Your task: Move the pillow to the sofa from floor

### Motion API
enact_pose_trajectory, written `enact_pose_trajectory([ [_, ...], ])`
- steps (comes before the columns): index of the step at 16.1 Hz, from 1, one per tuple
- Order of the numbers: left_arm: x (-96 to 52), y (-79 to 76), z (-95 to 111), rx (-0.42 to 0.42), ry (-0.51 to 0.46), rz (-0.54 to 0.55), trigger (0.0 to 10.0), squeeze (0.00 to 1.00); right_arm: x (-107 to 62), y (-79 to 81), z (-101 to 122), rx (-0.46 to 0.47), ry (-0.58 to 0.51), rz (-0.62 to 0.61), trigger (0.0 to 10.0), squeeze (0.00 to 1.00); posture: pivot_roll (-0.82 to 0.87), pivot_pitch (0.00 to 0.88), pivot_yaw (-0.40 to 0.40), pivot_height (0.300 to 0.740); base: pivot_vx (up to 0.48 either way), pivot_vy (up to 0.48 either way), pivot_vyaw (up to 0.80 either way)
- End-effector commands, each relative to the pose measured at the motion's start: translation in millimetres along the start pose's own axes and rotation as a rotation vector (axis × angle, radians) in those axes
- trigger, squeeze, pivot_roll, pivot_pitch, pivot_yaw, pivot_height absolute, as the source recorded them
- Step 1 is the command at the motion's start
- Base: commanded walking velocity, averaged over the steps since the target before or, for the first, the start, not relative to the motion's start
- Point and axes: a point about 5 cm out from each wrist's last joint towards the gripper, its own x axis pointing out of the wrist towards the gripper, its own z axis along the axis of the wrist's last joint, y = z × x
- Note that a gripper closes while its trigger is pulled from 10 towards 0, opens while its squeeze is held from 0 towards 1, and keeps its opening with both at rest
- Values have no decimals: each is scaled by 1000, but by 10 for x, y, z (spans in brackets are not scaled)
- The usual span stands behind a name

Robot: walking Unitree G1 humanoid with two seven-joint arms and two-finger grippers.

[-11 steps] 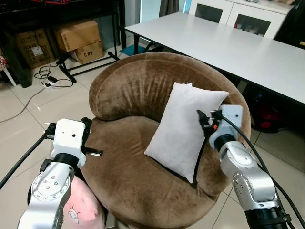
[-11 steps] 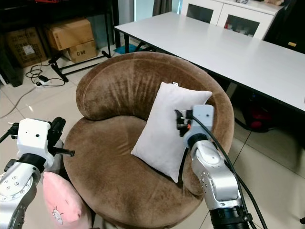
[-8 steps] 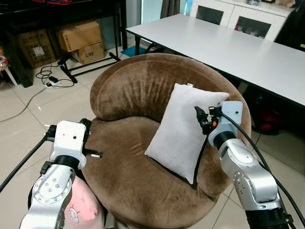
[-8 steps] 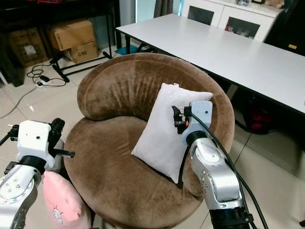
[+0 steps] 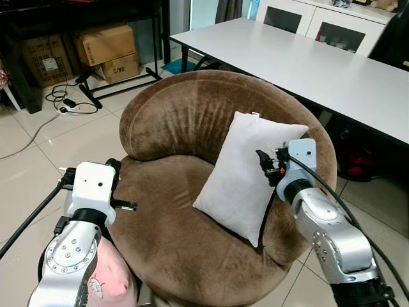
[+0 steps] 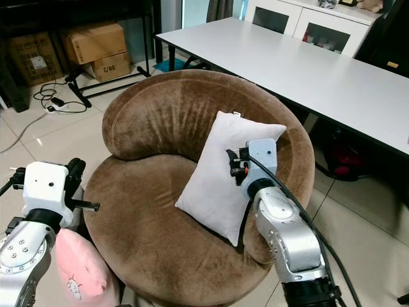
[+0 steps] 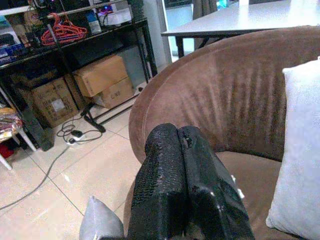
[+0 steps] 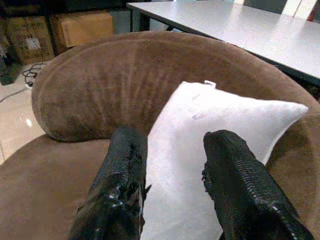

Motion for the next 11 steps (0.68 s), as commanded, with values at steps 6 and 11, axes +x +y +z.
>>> enact_pose_trajectory([
  [6, 6, 15, 37, 3, -19, 25, 10000, 0, 23, -22, 89, 13, -32, -17, 10000, 0, 7, 0, -65, 740, -219, 0, 0],
  [11, 20, 21, 32, 8, -15, 28, 10000, 0, 33, -19, 97, 4, -35, -37, 10000, 0, 5, 0, -62, 740, -299, 0, 0],
])
